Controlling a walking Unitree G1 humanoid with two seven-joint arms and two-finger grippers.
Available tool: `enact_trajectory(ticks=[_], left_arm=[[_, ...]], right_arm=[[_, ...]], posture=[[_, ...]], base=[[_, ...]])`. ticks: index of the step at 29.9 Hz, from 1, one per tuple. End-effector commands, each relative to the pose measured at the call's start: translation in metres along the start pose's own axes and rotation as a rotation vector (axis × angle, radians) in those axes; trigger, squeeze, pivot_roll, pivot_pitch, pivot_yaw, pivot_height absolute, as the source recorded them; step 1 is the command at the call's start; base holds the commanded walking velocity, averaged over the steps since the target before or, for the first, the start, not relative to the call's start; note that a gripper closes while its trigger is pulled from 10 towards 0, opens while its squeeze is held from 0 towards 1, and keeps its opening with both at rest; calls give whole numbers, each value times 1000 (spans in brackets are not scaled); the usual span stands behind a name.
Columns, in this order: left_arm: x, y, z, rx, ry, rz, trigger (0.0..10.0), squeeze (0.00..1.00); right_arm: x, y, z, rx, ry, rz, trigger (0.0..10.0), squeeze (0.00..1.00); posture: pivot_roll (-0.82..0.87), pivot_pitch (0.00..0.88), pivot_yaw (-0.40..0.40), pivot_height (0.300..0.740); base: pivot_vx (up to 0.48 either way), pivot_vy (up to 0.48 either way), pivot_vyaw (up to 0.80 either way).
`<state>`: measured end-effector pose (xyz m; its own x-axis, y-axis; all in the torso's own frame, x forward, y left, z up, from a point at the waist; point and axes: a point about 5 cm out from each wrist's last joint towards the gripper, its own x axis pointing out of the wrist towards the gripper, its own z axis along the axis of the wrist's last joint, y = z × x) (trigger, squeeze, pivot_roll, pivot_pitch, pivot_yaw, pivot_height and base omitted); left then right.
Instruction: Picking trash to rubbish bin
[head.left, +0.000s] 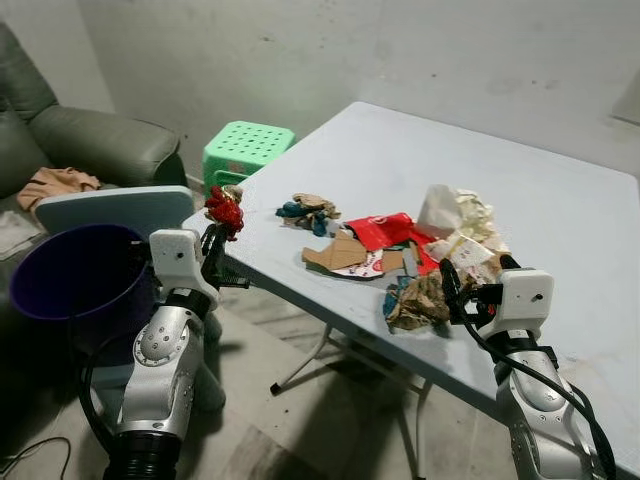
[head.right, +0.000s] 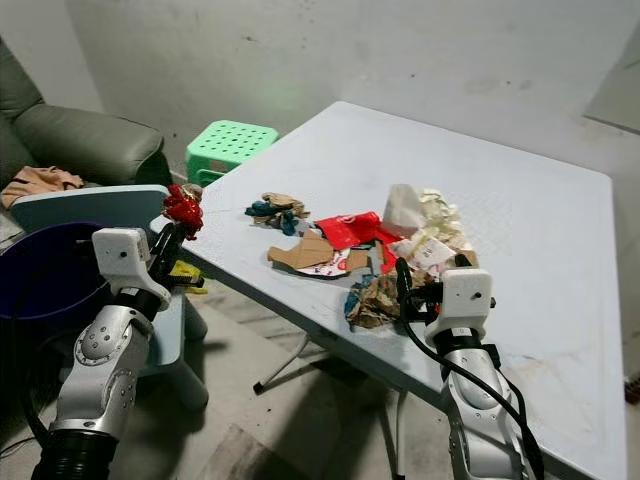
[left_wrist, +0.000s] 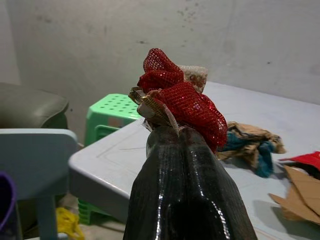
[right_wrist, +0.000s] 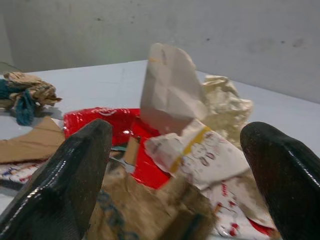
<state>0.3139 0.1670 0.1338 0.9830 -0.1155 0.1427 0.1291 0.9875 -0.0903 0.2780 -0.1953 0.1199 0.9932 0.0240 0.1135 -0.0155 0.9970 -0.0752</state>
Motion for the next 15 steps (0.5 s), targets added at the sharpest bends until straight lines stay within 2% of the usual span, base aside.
enact_trajectory(ticks=[1, 2, 15], left_arm=[[2, -1, 3, -2, -5, -4, 10000, 0], [2, -1, 3, -4, -4, -2, 10000, 0], [2, 0, 3, -8, -2, 4, 10000, 0]], right_arm=[[1, -1, 4, 28, -19, 2, 10000, 0], [1, 0, 5, 55, -21, 1, 10000, 0], [-1, 3, 3, 51, -15, 21, 10000, 0]], posture=[[-27, 0, -36, 740], [-26, 0, -39, 740], [-26, 0, -38, 740]], base=[[0, 285, 0], [0, 315, 0], [0, 355, 0]])
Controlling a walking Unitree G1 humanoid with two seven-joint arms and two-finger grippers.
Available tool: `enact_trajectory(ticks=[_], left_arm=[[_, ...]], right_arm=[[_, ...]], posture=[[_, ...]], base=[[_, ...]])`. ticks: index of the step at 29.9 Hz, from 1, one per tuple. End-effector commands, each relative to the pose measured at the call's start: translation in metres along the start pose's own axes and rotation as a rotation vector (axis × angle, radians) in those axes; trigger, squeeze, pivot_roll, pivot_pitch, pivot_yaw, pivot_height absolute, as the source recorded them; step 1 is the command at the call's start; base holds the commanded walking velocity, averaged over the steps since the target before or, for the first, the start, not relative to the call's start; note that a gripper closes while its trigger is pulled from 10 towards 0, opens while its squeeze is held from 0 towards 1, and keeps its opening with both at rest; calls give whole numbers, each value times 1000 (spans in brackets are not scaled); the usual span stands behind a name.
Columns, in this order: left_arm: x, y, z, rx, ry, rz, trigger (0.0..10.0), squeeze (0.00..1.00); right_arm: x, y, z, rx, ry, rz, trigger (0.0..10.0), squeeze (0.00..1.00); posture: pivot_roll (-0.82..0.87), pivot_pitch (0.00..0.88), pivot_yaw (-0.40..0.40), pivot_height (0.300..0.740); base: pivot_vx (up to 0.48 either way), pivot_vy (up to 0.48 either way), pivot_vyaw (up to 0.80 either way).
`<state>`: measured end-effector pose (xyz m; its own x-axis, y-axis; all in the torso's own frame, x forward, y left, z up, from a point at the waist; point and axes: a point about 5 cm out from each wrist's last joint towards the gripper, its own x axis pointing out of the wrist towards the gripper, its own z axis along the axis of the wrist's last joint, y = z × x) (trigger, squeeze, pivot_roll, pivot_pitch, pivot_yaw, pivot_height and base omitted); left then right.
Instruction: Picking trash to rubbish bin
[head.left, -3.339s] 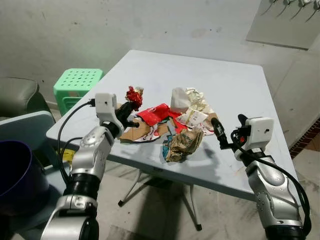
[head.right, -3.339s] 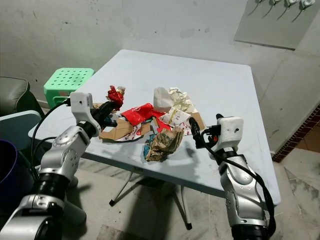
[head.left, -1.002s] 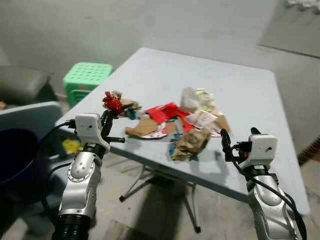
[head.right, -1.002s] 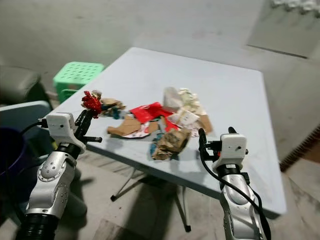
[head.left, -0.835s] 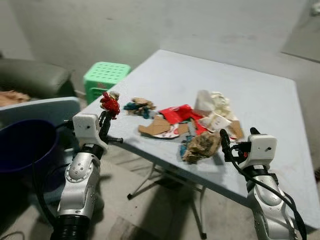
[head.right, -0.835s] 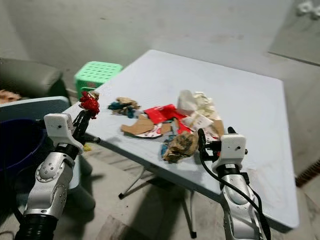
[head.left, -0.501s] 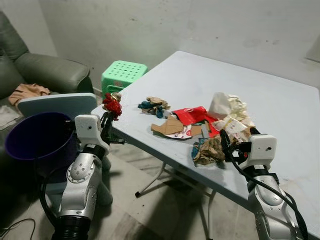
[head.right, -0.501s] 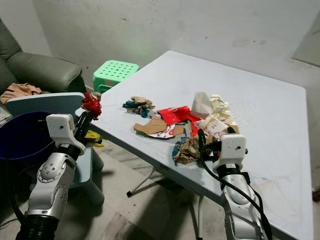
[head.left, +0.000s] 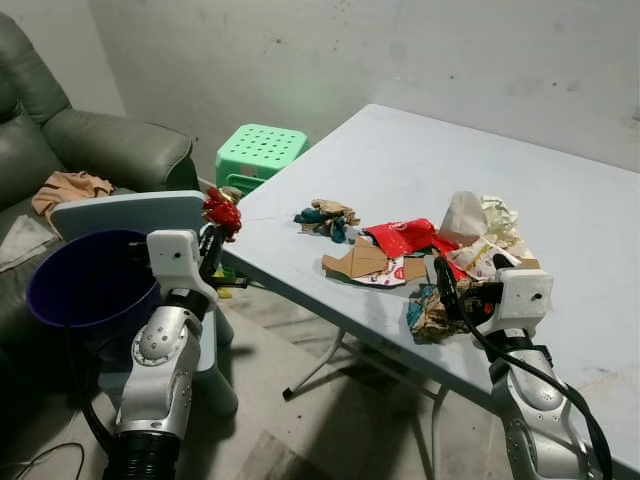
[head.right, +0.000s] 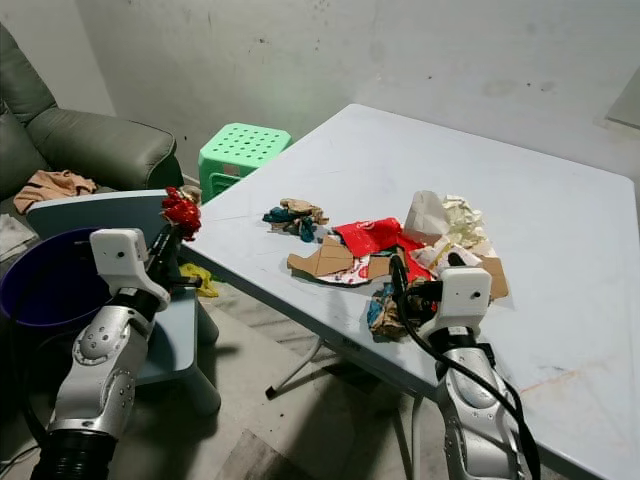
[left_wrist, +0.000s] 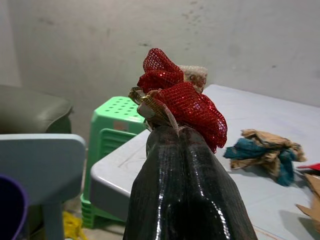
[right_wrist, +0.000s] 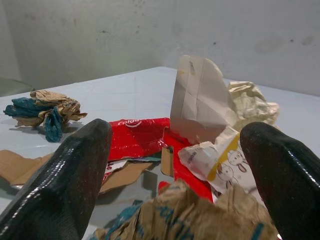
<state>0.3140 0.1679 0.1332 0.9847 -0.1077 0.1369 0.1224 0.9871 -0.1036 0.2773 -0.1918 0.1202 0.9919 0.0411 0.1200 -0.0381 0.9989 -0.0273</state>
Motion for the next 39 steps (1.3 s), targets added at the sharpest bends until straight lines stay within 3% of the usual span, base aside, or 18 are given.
enact_trajectory(ticks=[1, 28, 39], left_arm=[[2, 0, 4, 4, -6, -5, 10000, 0], [2, 1, 3, -15, 5, 10, 10000, 0], [0, 2, 2, -9, 8, 13, 10000, 0]], right_arm=[[-1, -1, 3, 2, -7, 5, 10000, 0], [-3, 4, 3, 6, 5, 50, 10000, 0], [-3, 7, 1, -10, 16, 62, 10000, 0]], posture=[[-27, 0, -38, 740], [-24, 0, -43, 740], [-20, 0, -43, 740]], base=[[0, 371, 0], [0, 392, 0], [0, 423, 736]])
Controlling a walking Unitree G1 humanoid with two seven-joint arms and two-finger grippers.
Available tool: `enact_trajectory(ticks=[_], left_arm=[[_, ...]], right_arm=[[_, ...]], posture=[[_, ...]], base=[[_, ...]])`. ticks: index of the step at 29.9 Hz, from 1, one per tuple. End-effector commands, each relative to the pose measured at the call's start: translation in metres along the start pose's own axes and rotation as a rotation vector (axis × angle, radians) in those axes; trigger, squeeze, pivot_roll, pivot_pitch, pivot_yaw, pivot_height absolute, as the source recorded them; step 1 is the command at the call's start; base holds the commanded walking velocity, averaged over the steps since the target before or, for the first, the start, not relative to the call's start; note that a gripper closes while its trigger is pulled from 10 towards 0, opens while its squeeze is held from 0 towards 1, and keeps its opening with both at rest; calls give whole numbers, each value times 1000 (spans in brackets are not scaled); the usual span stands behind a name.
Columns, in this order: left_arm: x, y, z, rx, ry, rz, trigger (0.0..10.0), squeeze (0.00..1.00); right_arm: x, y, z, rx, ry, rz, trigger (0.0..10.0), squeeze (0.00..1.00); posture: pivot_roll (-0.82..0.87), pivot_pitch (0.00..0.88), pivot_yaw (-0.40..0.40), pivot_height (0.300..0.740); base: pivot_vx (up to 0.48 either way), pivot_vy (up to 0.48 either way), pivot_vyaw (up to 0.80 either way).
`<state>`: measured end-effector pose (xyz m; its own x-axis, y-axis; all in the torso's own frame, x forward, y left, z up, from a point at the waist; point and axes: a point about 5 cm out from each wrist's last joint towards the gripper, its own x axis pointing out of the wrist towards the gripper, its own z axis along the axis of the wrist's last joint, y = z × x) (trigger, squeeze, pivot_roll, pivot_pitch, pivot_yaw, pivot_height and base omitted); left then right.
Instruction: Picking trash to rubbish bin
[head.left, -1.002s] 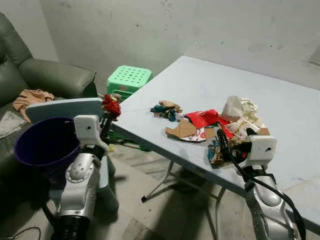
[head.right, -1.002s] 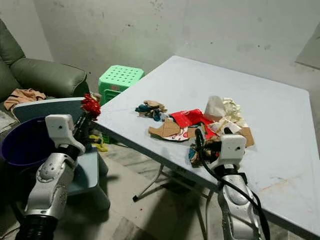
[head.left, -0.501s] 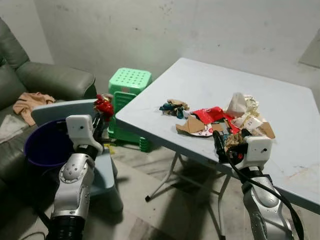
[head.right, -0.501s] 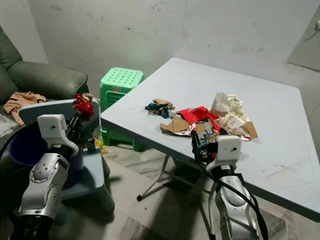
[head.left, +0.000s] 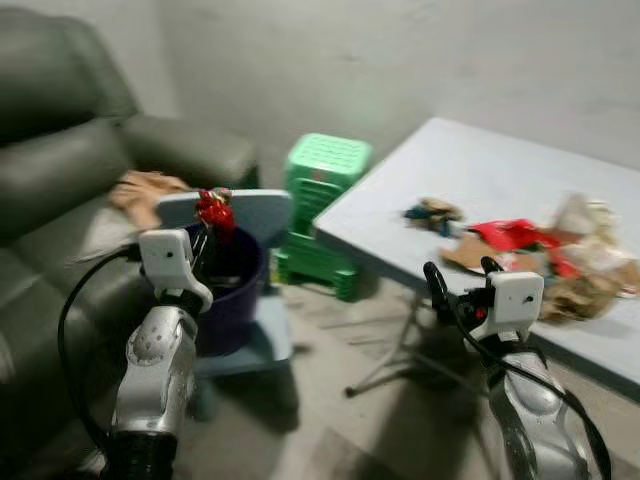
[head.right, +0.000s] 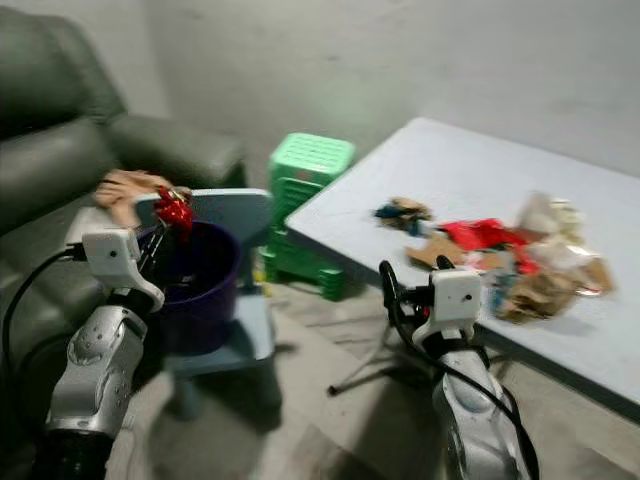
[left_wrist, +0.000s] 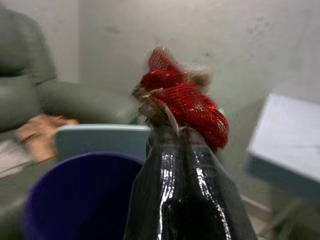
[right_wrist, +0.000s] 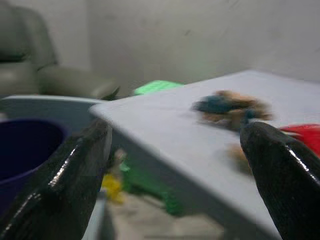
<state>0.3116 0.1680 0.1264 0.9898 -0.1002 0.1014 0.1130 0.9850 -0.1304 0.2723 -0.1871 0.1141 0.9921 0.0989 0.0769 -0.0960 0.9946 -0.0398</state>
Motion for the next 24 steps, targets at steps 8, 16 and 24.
enact_trajectory(ticks=[8, 16, 24], left_arm=[[3, 2, 8, 14, -19, 22, 10000, 0], [3, 0, -1, -24, 55, 34, 10000, 0], [4, 0, 1, -15, 56, 17, 10000, 0]], right_arm=[[3, 3, 7, 0, -26, 9, 10000, 0], [5, 3, 8, 21, -27, 9, 10000, 0], [5, 4, 8, 27, -24, 8, 10000, 0]], posture=[[-18, 0, -44, 740], [-16, 0, -45, 740], [-15, 0, -46, 740]], base=[[0, 254, 800], [0, 0, 200], [0, 0, 0]])
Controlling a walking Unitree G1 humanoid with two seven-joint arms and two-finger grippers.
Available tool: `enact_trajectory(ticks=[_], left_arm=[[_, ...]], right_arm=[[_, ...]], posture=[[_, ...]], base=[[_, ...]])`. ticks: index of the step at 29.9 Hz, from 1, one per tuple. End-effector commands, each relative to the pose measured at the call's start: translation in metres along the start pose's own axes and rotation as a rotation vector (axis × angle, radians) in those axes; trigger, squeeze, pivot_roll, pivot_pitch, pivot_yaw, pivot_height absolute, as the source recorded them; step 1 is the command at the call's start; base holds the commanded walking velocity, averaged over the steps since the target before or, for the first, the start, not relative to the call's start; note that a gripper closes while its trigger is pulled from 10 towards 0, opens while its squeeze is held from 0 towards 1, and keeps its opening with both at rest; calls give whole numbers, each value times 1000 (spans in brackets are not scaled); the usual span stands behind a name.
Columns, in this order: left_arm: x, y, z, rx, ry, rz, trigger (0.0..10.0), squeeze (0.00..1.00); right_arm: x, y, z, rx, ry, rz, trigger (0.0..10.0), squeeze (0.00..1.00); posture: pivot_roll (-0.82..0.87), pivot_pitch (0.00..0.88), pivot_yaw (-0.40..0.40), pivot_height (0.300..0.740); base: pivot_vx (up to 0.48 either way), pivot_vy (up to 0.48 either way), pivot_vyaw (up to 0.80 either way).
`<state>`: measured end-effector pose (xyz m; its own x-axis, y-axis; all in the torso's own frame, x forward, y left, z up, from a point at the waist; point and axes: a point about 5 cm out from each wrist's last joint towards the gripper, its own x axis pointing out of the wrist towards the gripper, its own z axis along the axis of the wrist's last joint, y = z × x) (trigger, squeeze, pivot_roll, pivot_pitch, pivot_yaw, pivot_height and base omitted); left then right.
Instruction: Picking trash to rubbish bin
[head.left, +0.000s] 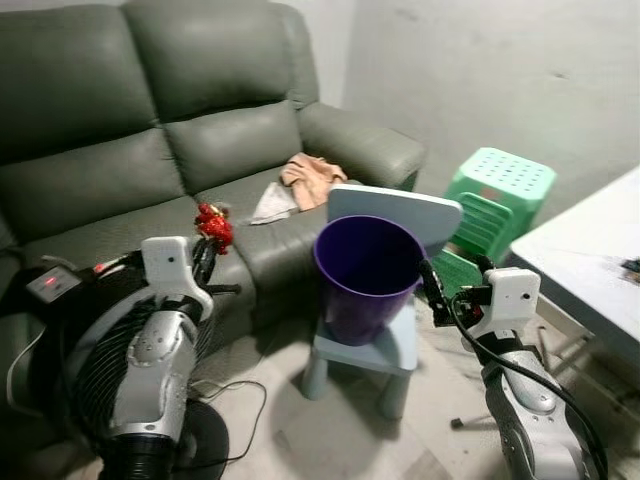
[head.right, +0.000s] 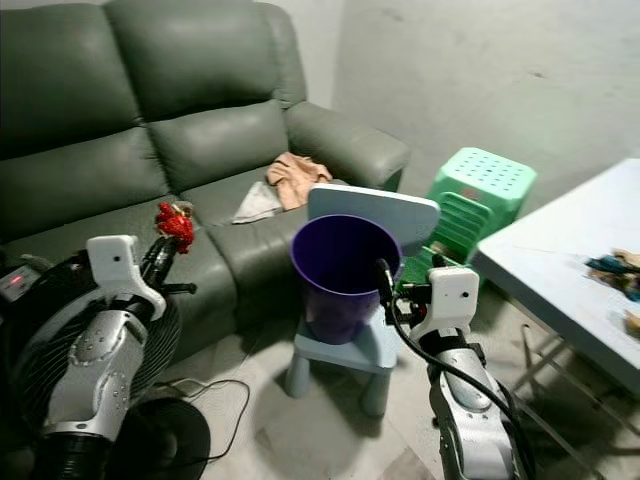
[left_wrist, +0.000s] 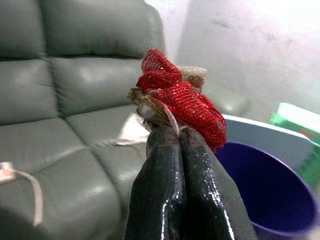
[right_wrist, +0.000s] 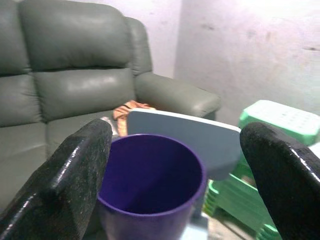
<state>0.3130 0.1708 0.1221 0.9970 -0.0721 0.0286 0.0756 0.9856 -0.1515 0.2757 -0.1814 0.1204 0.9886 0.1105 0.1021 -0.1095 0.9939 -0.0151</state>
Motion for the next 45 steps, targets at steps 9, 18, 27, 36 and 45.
enact_trajectory(ticks=[9, 18, 27, 36, 45], left_arm=[[3, -6, 9, 13, -32, -51, 10000, 0], [3, -6, 11, 7, -39, -55, 10000, 0], [4, -4, 10, 22, -17, -21, 10000, 0], [6, -2, 10, 19, -7, -38, 10000, 0], [14, 8, 13, 26, 39, -136, 10000, 0]], right_arm=[[1, -1, 3, 7, -3, -10, 10000, 0], [0, -1, 3, 12, 0, -16, 10000, 0], [-1, 0, 3, 16, 1, -11, 10000, 0], [0, 2, 3, 19, 19, 12, 10000, 0], [0, 2, 4, 17, 41, 32, 10000, 0]], posture=[[-18, 0, -45, 740], [-21, 0, -45, 740], [-20, 0, -45, 740], [-18, 0, -47, 740], [-20, 0, -51, 740]], base=[[330, 0, 0], [480, 0, 0], [335, 0, 0], [0, 0, 0], [0, 0, 0]])
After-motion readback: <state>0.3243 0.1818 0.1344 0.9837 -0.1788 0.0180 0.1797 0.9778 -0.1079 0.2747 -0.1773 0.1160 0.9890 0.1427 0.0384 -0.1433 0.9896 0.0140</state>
